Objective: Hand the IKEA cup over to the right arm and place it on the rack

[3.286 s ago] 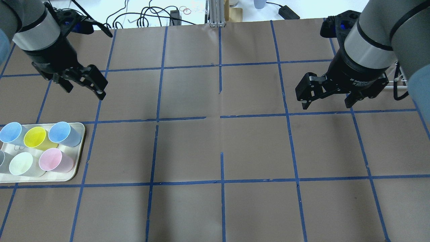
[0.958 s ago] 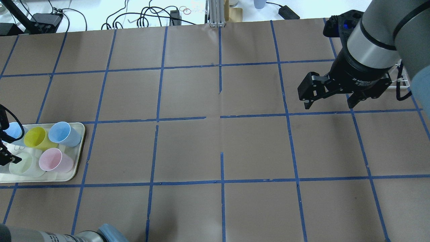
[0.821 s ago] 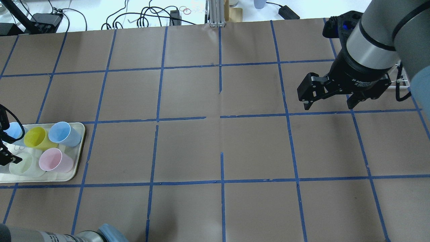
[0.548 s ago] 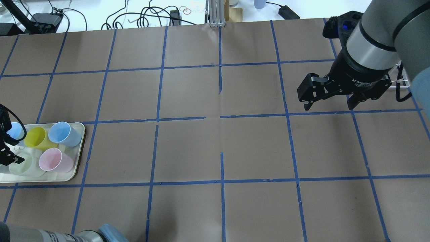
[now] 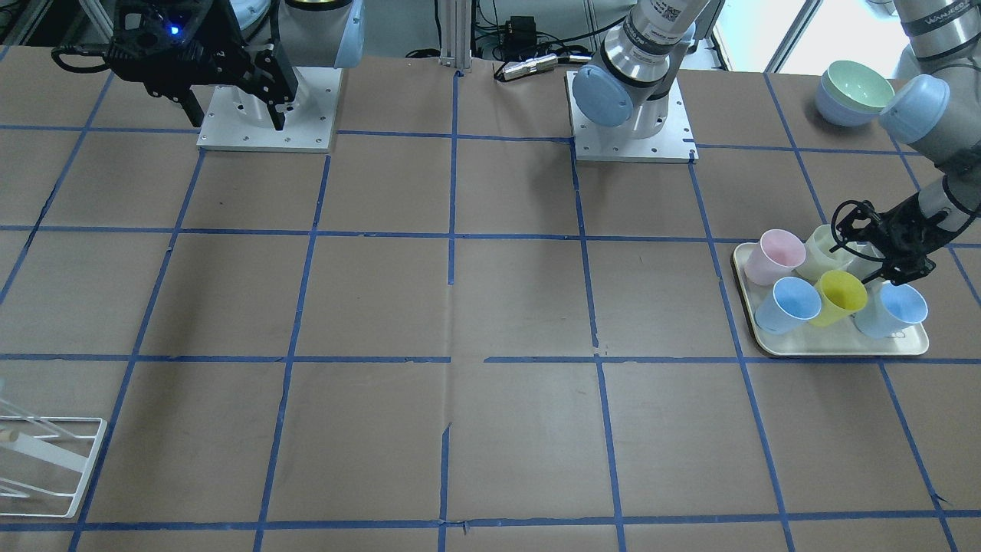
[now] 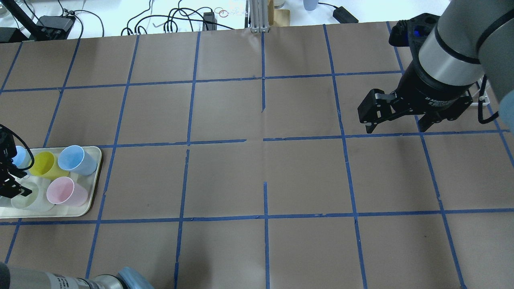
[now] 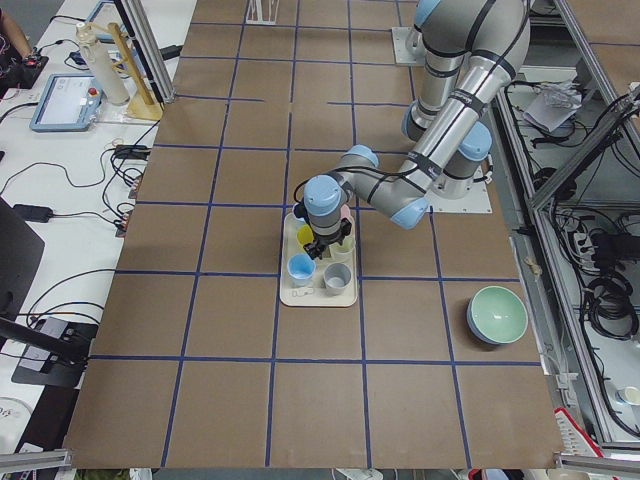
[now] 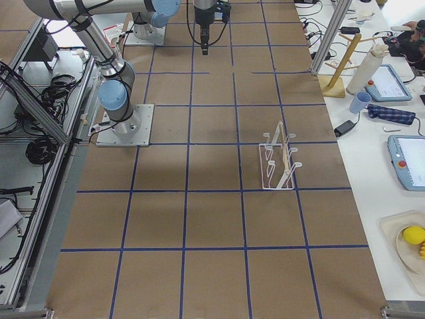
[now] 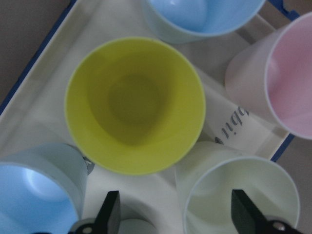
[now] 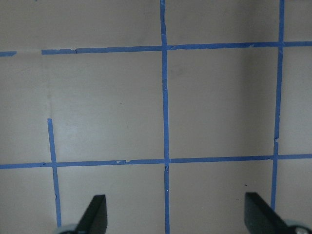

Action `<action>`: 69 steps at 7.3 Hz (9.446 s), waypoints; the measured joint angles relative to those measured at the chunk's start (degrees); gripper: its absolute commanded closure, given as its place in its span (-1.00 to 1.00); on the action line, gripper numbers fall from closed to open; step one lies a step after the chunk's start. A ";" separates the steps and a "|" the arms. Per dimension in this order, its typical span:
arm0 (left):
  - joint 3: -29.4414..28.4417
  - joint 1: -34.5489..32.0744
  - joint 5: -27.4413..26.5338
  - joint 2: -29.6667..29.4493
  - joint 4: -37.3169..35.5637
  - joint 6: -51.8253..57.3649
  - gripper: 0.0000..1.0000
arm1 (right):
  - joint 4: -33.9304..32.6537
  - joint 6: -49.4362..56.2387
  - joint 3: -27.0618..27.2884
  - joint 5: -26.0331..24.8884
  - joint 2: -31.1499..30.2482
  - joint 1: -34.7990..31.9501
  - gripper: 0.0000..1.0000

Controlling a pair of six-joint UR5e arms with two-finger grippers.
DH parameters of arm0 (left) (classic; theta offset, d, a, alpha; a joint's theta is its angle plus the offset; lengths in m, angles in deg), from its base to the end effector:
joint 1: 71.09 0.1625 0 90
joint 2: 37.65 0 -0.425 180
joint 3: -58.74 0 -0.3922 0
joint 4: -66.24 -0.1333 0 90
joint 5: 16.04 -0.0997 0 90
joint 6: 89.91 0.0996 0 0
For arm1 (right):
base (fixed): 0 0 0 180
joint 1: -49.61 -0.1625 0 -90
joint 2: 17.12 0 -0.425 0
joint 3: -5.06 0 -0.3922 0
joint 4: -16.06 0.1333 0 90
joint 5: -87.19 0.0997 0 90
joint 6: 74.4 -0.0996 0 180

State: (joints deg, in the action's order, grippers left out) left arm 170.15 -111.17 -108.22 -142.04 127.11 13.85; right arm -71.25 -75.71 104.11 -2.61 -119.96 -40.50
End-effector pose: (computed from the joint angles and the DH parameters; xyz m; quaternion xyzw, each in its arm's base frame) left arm 0.3077 -0.4282 0.2343 -0.4529 -0.8895 -0.0317 0.0523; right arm 0.1344 -0.3982 0.5051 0.0105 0.9999 -0.0096 0.0019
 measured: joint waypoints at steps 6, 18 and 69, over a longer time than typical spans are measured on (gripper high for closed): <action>-0.15 -0.02 -0.91 -0.09 -0.05 -0.44 1.00 | 0.76 -0.27 -0.08 -0.03 -0.17 0.02 -1.00; -15.96 -7.47 24.60 11.34 53.83 -35.09 1.00 | 4.54 0.02 -0.12 6.47 -4.09 -0.19 -1.00; -16.13 -39.90 69.61 14.37 75.38 -48.41 -1.00 | 11.09 7.68 2.61 62.90 3.86 20.38 1.00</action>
State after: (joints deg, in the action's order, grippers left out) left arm 154.02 -151.07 -38.60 -127.67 202.49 -34.56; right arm -60.16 -68.03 106.73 60.29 -116.10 -20.13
